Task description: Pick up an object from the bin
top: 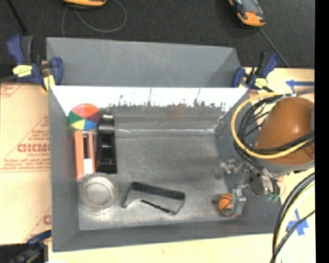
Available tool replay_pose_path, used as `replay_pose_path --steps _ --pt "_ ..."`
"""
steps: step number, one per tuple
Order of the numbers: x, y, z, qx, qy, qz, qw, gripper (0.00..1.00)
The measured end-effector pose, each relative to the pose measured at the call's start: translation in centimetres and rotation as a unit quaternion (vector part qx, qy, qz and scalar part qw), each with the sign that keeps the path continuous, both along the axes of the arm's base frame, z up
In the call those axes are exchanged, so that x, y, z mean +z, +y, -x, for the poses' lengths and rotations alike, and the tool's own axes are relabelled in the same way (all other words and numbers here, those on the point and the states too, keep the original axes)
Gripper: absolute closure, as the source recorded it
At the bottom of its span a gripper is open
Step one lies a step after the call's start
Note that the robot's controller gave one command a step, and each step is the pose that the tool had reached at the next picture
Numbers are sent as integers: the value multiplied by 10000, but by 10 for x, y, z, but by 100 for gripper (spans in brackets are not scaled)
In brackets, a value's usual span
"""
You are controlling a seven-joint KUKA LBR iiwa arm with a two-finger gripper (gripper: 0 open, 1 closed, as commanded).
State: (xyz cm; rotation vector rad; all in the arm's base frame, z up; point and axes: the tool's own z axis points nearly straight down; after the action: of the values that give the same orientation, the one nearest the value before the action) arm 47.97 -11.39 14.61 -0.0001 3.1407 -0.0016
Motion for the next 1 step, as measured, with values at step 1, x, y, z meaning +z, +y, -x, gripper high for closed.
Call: replay_pose_path --steps 1 --pt "-35 -30 2 -49 -24 3 10000 0"
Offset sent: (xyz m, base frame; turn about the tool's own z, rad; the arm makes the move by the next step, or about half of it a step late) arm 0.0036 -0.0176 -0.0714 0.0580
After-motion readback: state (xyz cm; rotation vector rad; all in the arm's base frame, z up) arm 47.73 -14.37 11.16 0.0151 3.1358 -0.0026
